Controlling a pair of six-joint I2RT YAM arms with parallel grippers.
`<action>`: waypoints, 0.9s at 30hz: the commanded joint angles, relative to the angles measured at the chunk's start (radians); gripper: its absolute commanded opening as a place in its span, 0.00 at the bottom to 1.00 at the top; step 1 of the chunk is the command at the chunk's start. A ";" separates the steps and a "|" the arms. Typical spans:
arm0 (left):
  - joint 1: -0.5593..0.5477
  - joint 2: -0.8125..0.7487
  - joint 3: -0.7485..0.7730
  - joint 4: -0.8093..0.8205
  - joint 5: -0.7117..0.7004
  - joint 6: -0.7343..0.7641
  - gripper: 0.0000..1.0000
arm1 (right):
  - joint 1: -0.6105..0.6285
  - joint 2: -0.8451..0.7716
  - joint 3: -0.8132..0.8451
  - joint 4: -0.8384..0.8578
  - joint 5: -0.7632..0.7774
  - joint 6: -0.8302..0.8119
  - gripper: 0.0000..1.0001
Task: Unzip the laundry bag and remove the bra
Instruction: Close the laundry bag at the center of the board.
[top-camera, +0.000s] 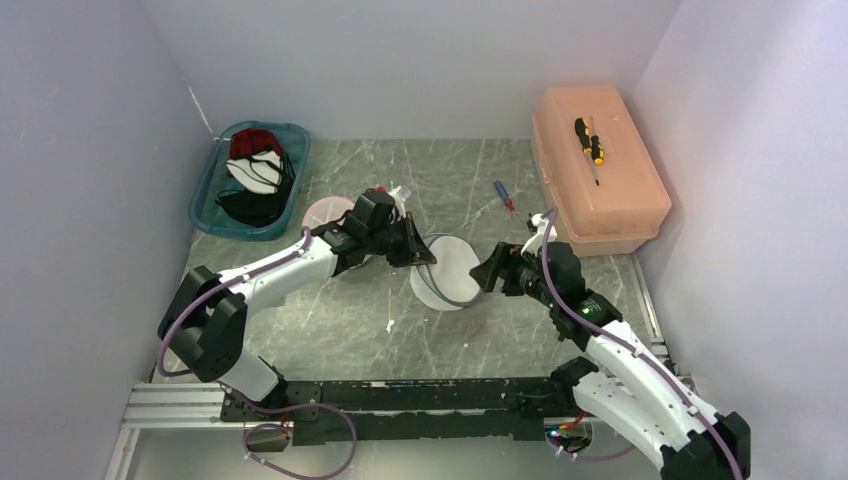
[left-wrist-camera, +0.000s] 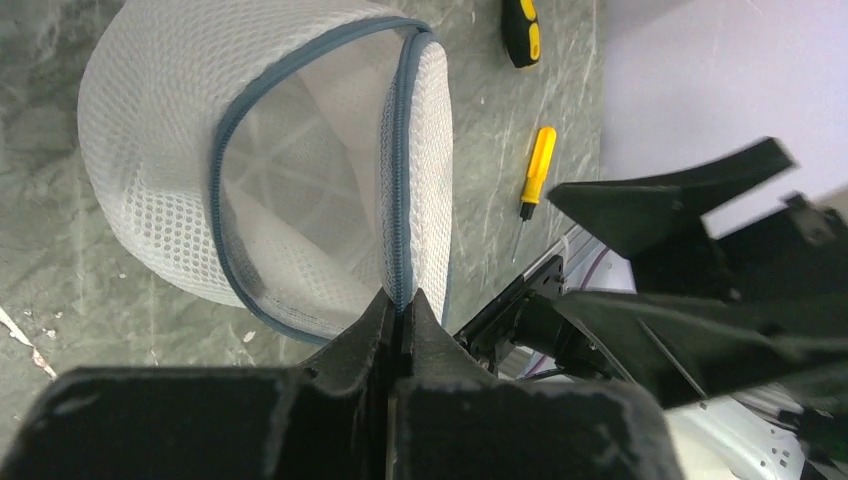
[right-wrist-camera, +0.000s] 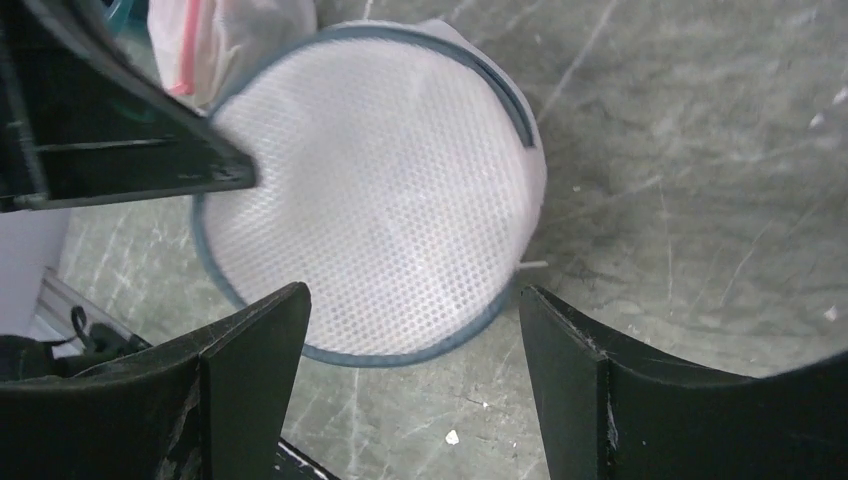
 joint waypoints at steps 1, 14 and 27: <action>0.011 -0.046 -0.016 0.083 0.009 0.055 0.03 | -0.094 0.014 -0.091 0.207 -0.174 0.136 0.79; 0.026 -0.016 -0.021 0.197 0.007 0.150 0.03 | -0.217 0.270 -0.216 0.510 -0.310 0.261 0.73; 0.032 -0.014 -0.034 0.195 0.007 0.150 0.03 | -0.234 0.542 -0.224 0.824 -0.397 0.391 0.60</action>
